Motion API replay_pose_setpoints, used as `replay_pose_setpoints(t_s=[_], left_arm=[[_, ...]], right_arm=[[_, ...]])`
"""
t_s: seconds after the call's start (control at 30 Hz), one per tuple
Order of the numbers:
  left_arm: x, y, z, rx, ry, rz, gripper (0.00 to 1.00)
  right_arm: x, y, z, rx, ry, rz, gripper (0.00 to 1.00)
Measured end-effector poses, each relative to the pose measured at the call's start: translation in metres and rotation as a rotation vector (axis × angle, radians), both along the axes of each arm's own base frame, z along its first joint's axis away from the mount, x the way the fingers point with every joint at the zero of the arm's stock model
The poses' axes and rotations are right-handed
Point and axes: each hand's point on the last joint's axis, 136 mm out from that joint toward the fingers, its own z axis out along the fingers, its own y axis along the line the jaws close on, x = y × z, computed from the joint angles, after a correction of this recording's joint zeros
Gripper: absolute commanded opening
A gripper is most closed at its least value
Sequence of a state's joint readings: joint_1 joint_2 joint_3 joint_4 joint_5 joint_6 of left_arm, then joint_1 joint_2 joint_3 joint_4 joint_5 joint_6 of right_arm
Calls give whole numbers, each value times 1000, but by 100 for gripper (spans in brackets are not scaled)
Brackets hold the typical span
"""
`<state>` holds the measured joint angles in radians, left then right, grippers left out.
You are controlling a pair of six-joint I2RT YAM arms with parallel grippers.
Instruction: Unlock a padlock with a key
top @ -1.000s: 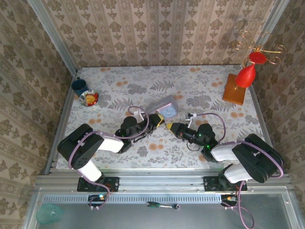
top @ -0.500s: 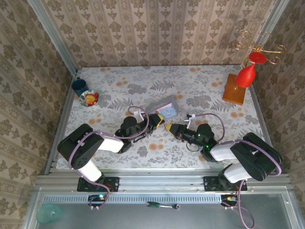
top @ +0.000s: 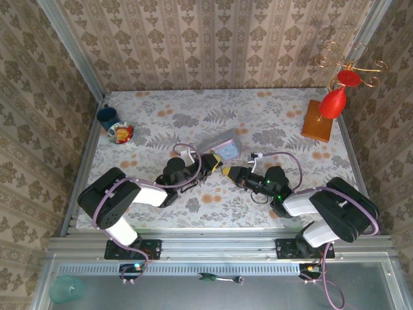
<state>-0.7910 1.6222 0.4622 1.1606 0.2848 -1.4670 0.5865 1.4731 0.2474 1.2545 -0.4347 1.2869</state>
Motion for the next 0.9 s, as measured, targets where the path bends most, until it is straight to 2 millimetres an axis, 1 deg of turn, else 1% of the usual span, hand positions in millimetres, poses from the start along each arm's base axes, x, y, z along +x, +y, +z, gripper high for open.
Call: replay_pose_setpoints(t_s=[0.9], left_arm=[[-1, 1, -1, -4, 6, 1, 0]], right_arm=[[1, 0, -4, -4, 13, -2, 0]])
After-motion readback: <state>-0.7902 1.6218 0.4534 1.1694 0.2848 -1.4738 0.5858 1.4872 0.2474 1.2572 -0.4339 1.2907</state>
